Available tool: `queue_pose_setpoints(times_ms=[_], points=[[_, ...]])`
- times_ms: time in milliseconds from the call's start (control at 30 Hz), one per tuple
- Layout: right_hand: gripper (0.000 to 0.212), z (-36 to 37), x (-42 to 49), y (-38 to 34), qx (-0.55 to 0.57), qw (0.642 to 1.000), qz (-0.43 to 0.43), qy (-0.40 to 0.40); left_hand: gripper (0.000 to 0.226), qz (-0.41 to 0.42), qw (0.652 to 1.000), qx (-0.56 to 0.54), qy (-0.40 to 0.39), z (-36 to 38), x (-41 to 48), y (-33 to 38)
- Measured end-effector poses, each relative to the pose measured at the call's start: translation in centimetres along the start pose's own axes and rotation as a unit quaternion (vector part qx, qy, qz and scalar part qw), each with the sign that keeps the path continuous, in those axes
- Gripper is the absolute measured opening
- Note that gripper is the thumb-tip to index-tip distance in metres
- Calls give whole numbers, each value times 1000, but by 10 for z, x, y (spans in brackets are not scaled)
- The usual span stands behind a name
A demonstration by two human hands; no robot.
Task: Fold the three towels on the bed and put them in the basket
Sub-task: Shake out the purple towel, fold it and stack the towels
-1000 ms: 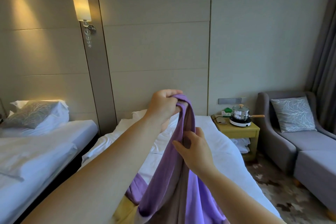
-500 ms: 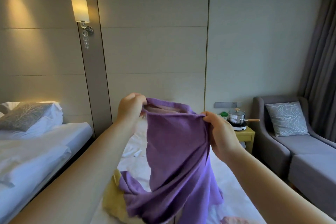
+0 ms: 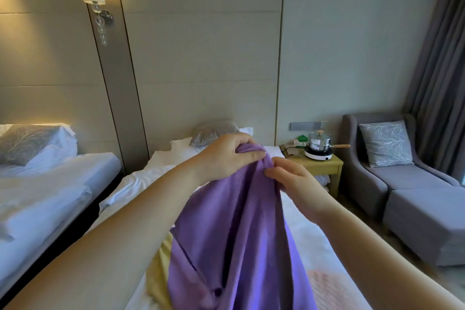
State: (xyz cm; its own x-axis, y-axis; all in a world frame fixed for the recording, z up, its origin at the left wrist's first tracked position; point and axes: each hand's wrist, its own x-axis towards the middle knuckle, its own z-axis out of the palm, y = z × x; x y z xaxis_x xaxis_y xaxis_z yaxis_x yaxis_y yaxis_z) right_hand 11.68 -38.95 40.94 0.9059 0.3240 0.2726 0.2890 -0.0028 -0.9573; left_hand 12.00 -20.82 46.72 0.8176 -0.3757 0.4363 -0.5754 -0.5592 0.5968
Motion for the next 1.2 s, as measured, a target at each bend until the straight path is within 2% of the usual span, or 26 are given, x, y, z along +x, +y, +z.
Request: queue_pose_setpoints(times_ms=[167, 300, 467, 600, 667, 733, 833, 867, 900, 933, 1000, 1033, 1133, 1200], points=[[9, 9, -8, 30, -201, 976, -50, 73, 4, 19, 994, -95, 53, -1, 16, 16], [19, 13, -10, 47, -266, 957, -85, 76, 8, 24, 978, -144, 146, -21, 21, 19], [31, 12, -10, 52, -237, 964, -62, 103, 4, -8, 957, -107, 268, -44, 15, 7], [33, 2, 3, 33, -51, 993, -21, 102, 11, -109, 937, -15, 330, -61, 2, -30], [35, 0, 8, 18, 48, 997, -11, 66, 3, -164, 942, 30, 292, -61, -10, -49], [33, 2, 11, 4, 75, 997, -9, 17, 14, -192, 959, -9, 210, -50, -22, -59], [20, 12, 13, -12, 41, 997, -25, -62, 77, -167, 978, -123, 4, -20, -34, -49], [19, 14, 13, -15, 35, 996, -24, -82, 83, -150, 977, -137, -66, -9, -36, -43], [21, 15, 13, -17, 29, 995, -20, -96, 75, -130, 974, -145, -117, 1, -37, -39], [22, 15, 12, -18, 21, 994, -19, -103, 58, -115, 972, -146, -142, 8, -37, -36], [21, 11, 8, -14, -38, 996, -34, -79, 23, -105, 980, -125, -114, 16, -36, -31], [19, 9, 5, -9, -83, 994, -46, -48, 15, -99, 986, -107, -79, 18, -34, -31], [7, 5, -7, 12, -156, 984, -73, 44, 8, -60, 995, -74, 4, 19, -27, -31], [10, 6, -13, 25, -220, 967, -97, 81, 8, -28, 997, -70, 27, 19, -22, -25]])
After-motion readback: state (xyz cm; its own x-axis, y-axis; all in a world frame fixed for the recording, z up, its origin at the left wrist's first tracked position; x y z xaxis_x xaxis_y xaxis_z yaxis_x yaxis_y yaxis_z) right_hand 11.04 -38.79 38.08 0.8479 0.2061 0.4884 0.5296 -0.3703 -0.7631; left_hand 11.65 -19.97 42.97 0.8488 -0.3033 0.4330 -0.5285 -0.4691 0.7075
